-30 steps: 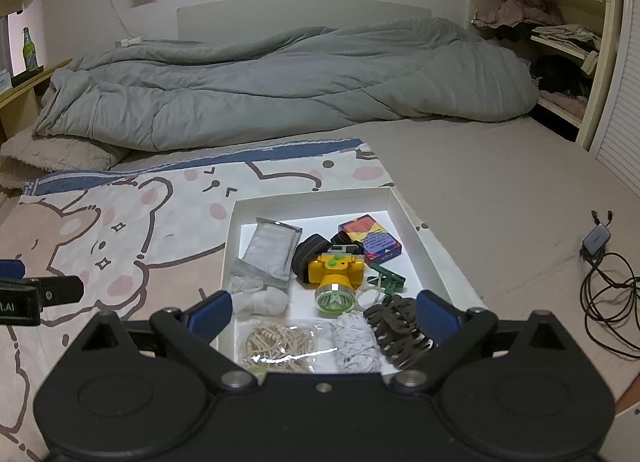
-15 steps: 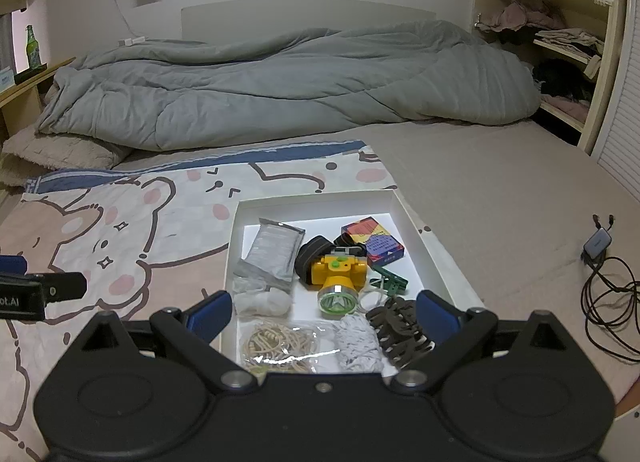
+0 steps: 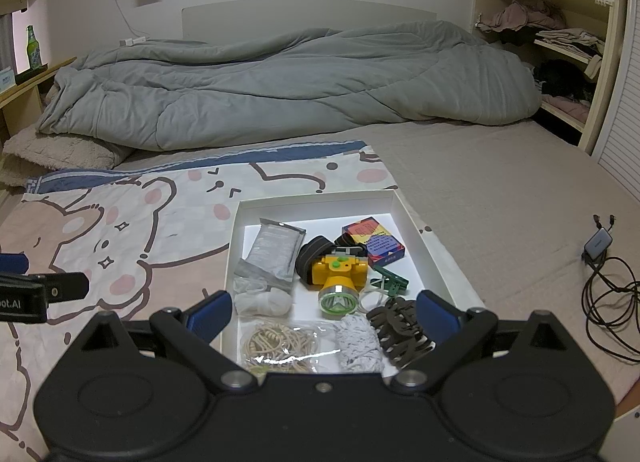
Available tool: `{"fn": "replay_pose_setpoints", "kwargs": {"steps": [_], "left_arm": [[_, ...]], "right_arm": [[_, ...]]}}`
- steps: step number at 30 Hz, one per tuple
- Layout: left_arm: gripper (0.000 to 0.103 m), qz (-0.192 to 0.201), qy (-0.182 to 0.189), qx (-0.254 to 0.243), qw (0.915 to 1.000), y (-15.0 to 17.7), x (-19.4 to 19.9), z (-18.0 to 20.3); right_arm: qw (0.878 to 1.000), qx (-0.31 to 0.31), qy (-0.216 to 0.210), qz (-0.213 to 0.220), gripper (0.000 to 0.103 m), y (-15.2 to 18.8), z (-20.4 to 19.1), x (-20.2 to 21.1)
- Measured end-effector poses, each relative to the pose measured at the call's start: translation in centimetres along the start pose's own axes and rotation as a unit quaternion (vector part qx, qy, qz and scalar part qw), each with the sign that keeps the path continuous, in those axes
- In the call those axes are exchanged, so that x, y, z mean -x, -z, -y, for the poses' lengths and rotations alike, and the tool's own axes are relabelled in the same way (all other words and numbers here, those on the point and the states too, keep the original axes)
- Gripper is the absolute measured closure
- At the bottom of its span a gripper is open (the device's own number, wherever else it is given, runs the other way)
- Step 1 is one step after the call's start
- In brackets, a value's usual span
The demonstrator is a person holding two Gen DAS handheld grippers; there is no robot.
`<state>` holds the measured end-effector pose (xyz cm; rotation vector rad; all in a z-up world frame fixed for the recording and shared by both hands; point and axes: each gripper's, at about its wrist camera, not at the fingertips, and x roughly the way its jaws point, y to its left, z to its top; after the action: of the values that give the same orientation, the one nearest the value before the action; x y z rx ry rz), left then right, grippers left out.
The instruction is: Organize objects
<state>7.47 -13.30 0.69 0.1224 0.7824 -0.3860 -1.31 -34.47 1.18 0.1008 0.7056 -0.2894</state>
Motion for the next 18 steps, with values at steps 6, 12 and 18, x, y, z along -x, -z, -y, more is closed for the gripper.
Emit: {"fn": "replay_pose_setpoints", "kwargs": {"steps": [6,12,18], "left_arm": [[0.0,0.0,0.0,-0.002,1.0,-0.01,-0.07,0.21],[0.0,0.001,0.002,-0.006,1.0,0.07,0.02,0.42],[0.0,0.002,0.003,-0.005,1.0,0.05,0.08,0.43]], "right_arm": [[1.0,0.001,-0.001,0.0,0.004,-0.01,-0.06,-0.01],[1.0,0.002,-0.002,0.001,0.004,-0.06,-0.29,0.02],[1.0,0.002,-0.003,0.001,0.004,-0.06,-0.31,0.05]]}}
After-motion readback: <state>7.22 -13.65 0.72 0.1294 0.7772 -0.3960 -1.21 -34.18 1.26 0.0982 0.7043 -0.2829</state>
